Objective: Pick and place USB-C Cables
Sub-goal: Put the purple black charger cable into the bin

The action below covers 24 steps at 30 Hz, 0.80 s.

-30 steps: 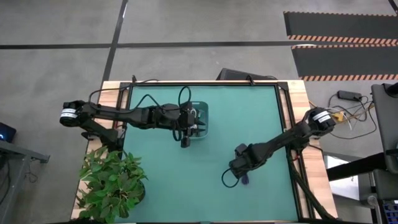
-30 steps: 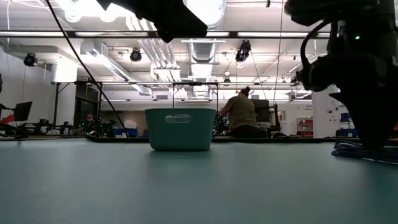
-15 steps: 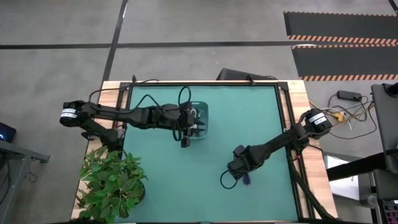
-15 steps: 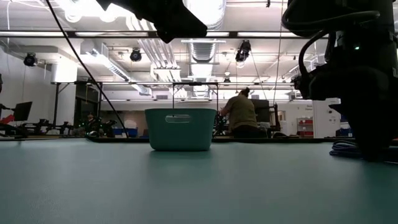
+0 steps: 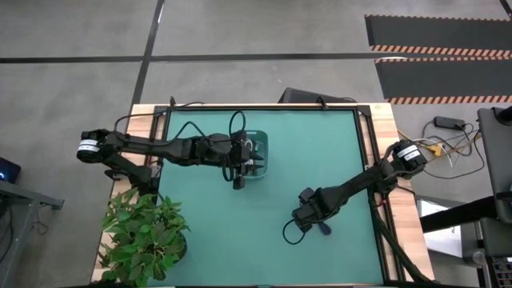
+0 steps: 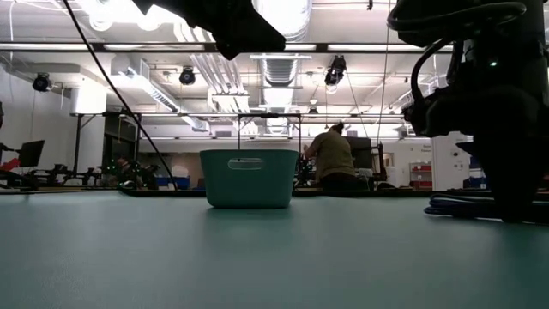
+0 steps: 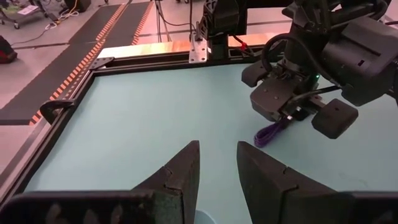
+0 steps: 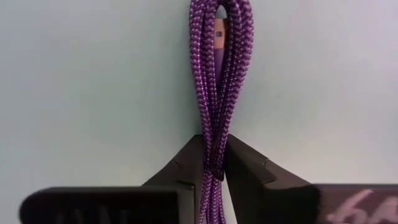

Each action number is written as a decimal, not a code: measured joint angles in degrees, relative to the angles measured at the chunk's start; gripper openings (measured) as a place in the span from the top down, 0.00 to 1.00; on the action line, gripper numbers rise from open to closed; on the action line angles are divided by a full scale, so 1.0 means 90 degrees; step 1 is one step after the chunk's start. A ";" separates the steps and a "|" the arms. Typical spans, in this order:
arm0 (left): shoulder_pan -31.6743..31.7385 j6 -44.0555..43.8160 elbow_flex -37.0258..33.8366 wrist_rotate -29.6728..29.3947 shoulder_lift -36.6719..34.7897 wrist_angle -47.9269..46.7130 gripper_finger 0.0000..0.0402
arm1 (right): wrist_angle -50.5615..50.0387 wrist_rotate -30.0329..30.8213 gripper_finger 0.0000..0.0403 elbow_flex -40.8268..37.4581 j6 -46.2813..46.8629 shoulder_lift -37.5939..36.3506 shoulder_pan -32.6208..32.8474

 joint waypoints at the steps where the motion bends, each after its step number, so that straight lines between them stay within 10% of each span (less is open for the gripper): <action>1: 0.0000 0.0000 0.0000 0.0000 0.0000 0.0000 0.77 | 0.0000 0.0000 0.90 0.0000 -0.0023 0.0000 0.0000; 24: 0.0000 -0.0022 -0.0007 0.0003 -0.0002 0.0002 0.77 | -0.0194 0.0973 0.93 -0.0027 -0.1436 -0.0997 -0.0015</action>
